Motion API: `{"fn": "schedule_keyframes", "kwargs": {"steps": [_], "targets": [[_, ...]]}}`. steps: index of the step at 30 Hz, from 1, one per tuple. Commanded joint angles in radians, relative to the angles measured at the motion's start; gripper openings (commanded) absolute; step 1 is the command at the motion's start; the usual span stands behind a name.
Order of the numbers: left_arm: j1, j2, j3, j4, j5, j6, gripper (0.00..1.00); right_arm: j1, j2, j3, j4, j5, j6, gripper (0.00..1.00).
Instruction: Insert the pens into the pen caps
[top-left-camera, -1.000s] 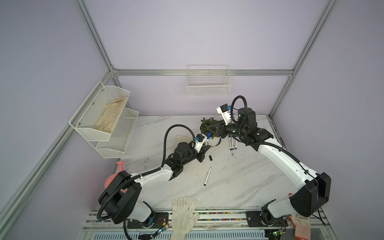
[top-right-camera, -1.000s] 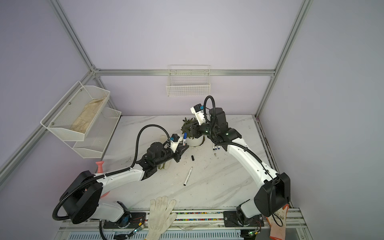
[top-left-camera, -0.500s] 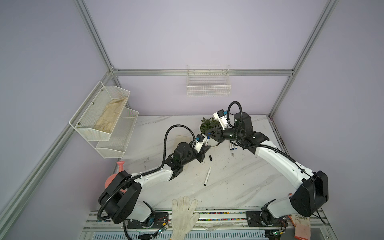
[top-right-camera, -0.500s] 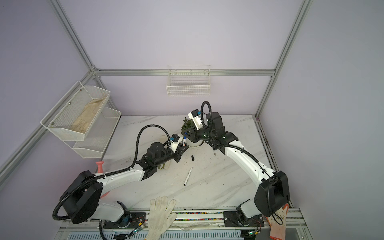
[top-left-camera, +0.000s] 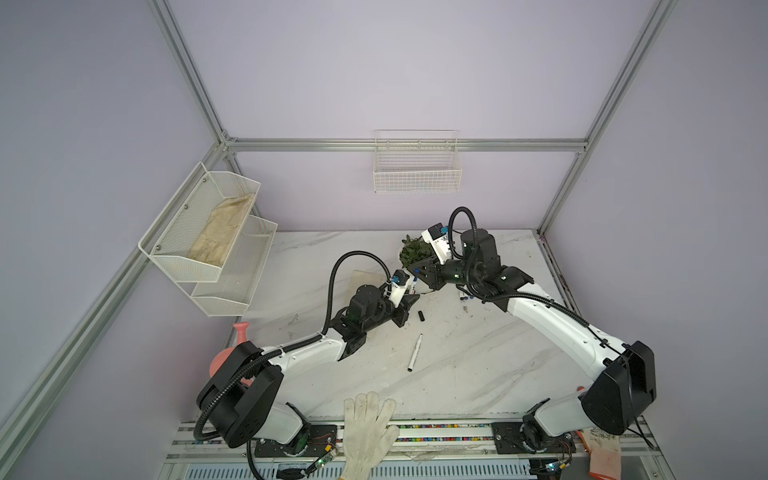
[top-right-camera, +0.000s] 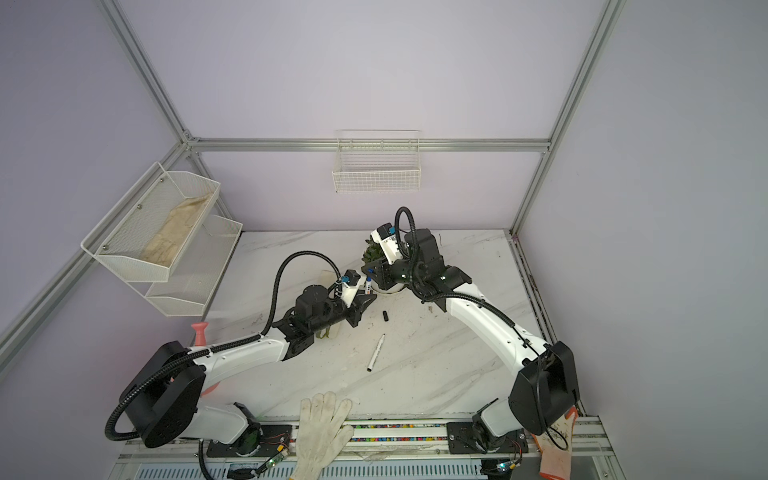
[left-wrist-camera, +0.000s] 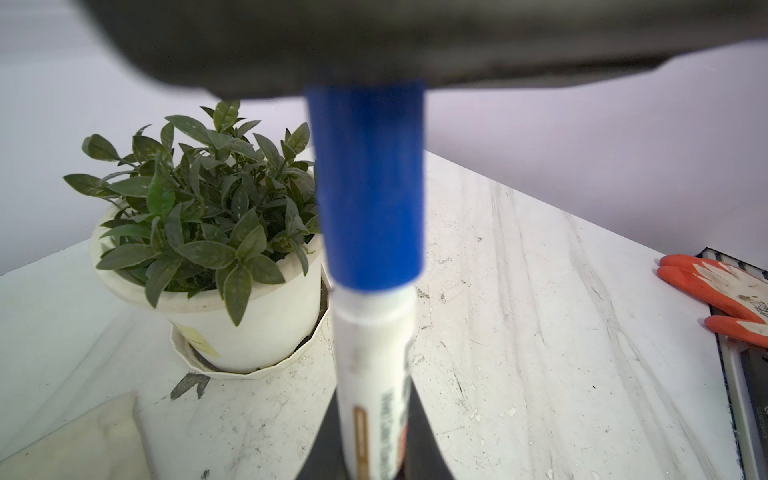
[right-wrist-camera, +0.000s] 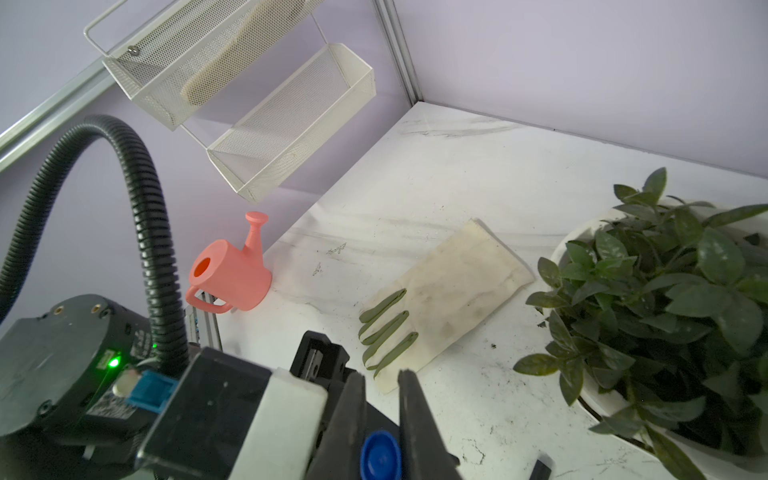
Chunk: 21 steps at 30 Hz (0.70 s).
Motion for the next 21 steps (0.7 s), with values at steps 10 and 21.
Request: {"fn": "schedule_keyframes", "kwargs": {"steps": [10, 21], "targets": [[-0.005, -0.063, 0.008, 0.139, 0.008, -0.020, 0.00, 0.030, -0.009, 0.005, -0.124, 0.084, -0.021, 0.08], [-0.004, -0.058, 0.042, 0.093, 0.020, -0.003, 0.00, 0.016, 0.020, 0.005, -0.150, -0.088, -0.047, 0.09]]}}
